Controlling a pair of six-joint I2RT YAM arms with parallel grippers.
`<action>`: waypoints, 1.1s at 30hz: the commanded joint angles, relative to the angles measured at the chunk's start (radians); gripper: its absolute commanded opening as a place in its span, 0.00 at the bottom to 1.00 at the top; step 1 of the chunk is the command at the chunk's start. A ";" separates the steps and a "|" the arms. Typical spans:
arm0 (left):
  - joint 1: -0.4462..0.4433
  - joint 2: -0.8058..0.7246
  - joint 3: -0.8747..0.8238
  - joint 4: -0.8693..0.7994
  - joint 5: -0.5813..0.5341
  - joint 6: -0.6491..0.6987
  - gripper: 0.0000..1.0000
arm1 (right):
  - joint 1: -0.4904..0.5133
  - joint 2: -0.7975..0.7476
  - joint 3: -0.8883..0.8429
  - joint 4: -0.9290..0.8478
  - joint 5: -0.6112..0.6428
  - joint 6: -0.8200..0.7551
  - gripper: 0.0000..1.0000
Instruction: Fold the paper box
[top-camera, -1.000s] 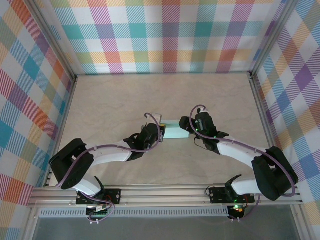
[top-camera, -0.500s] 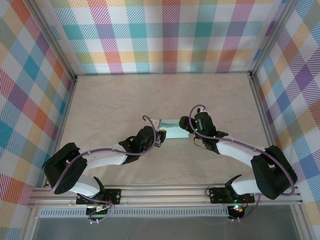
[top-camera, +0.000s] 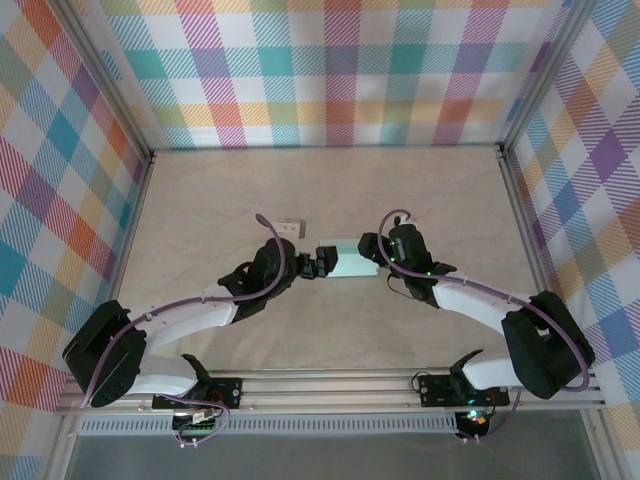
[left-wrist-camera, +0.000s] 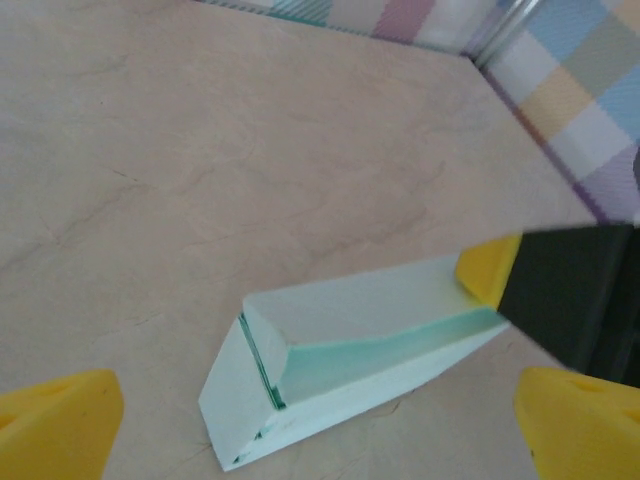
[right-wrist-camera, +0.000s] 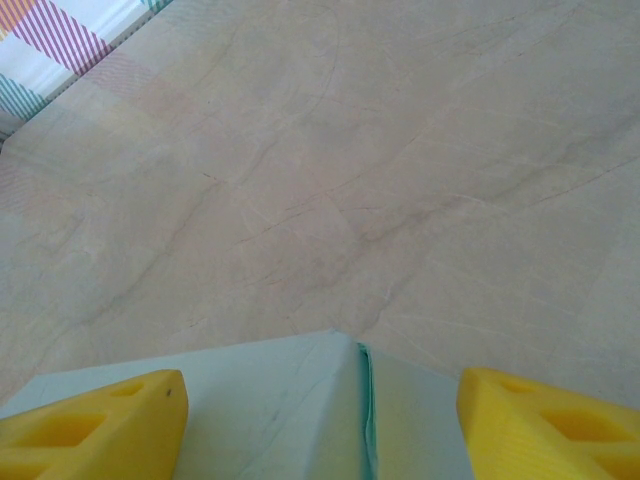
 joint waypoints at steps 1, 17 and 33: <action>0.047 0.013 0.053 -0.094 0.022 -0.208 1.00 | 0.004 0.017 -0.018 -0.086 -0.007 -0.020 0.71; 0.138 0.192 0.080 -0.073 0.236 -0.335 0.65 | 0.004 0.021 -0.039 -0.048 -0.038 -0.022 0.71; 0.170 0.301 0.009 0.022 0.319 -0.409 0.33 | 0.004 0.041 -0.030 -0.049 -0.047 -0.019 0.71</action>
